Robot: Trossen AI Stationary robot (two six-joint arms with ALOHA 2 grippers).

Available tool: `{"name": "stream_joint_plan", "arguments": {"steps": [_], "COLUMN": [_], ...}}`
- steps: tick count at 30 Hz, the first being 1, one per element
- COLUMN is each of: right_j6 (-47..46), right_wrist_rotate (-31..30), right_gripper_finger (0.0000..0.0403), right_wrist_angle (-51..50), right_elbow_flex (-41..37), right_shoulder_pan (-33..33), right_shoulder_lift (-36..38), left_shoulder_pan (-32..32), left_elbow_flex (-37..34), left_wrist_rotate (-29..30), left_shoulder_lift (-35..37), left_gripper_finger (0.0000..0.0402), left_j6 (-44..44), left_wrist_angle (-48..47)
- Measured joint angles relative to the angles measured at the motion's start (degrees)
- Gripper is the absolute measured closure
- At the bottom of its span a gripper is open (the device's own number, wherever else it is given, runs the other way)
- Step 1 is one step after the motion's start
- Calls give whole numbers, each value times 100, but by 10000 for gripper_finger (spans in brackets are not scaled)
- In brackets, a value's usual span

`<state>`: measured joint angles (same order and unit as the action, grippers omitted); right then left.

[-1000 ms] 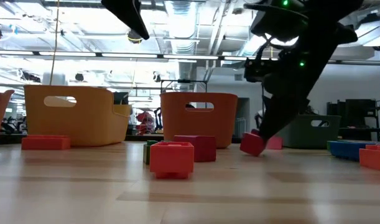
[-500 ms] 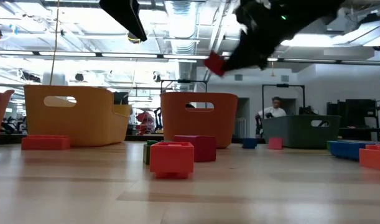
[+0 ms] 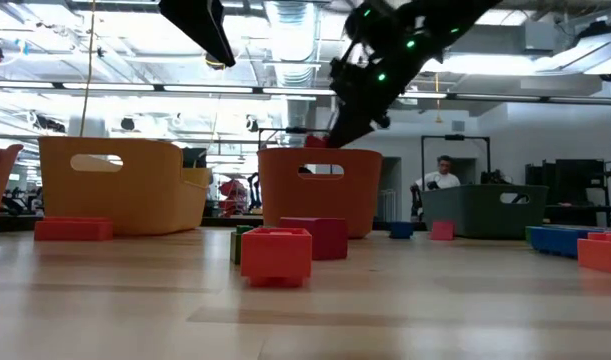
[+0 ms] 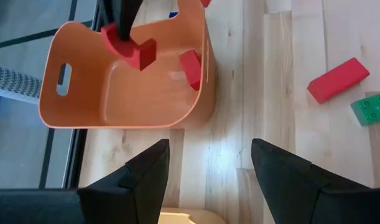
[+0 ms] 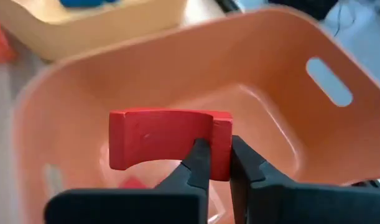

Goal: Sort blocks
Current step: Put the red wooden block into the top orange bin, then put the blue game piece into the yellow bin

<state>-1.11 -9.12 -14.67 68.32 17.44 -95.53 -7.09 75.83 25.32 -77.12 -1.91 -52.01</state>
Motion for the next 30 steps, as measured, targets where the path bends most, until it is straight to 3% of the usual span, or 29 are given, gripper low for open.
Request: {"name": "stream_joint_plan", "arguments": {"steps": [4, 7, 15, 22, 30], "right_j6": [91, 170, 493, -112, -926], "right_wrist_rotate": [589, 637, 618, 468, 101], "right_gripper_finger": [319, 287, 217, 188, 177], "right_wrist_angle": [-320, -634, -1886, -2717, -2326], "right_elbow_flex": [372, 441, 478, 23, -703], "right_shoulder_pan": [202, 222, 119, 274, 326], "right_shoulder_lift": [-299, -387, 373, 717, 383], "left_shoulder_pan": [0, 0, -1, -76, -125], "left_elbow_flex": [0, 0, 0, 0, 0], "left_wrist_rotate": [-2, -2, -3, -8, -10], "left_shoulder_lift": [0, 0, 0, 0, 0], "left_gripper_finger": [181, 181, 181, 181, 181], "left_j6": [-38, -48, -10, 158, 203], "left_wrist_angle": [-12, -12, -30, -130, -111]}}
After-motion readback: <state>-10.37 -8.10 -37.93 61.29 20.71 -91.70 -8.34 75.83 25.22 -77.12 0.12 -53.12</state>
